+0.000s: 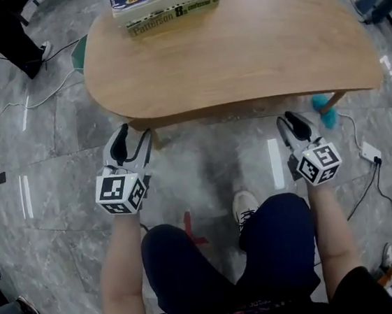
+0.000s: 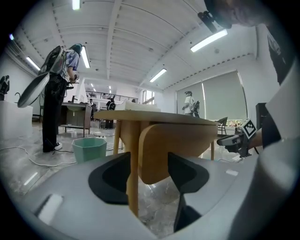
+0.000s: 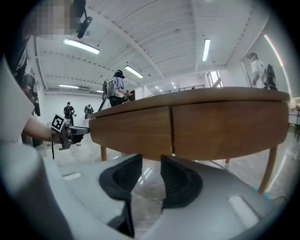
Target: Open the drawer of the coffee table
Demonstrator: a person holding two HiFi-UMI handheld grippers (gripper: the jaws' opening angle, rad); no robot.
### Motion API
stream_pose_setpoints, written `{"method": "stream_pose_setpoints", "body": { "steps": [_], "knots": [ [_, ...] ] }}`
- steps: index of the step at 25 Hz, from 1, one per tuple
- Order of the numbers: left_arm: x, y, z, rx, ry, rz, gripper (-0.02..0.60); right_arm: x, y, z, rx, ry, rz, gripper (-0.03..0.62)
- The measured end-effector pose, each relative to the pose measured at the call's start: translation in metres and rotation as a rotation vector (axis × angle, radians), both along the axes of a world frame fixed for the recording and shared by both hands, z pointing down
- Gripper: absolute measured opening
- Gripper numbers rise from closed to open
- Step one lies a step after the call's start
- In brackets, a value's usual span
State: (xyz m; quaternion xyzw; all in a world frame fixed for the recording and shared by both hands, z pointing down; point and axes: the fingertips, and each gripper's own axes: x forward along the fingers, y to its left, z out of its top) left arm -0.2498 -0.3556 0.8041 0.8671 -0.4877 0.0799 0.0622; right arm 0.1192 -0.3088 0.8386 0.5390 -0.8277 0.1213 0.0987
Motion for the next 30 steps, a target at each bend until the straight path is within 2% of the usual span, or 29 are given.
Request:
{"method": "stream_pose_setpoints", "body": {
  "steps": [5, 13, 30],
  "knots": [
    [0.008, -0.007, -0.005, -0.005, 0.008, 0.031, 0.279, 0.009, -0.01, -0.003, -0.009, 0.01, -0.005, 0.151],
    [0.025, -0.009, -0.004, -0.005, -0.021, 0.076, 0.285, 0.02, -0.036, -0.007, -0.015, -0.019, 0.0, 0.196],
    [0.028, -0.007, -0.004, -0.035, 0.016, 0.056, 0.284, 0.004, -0.032, -0.008, -0.027, -0.021, -0.028, 0.196]
  ]
}}
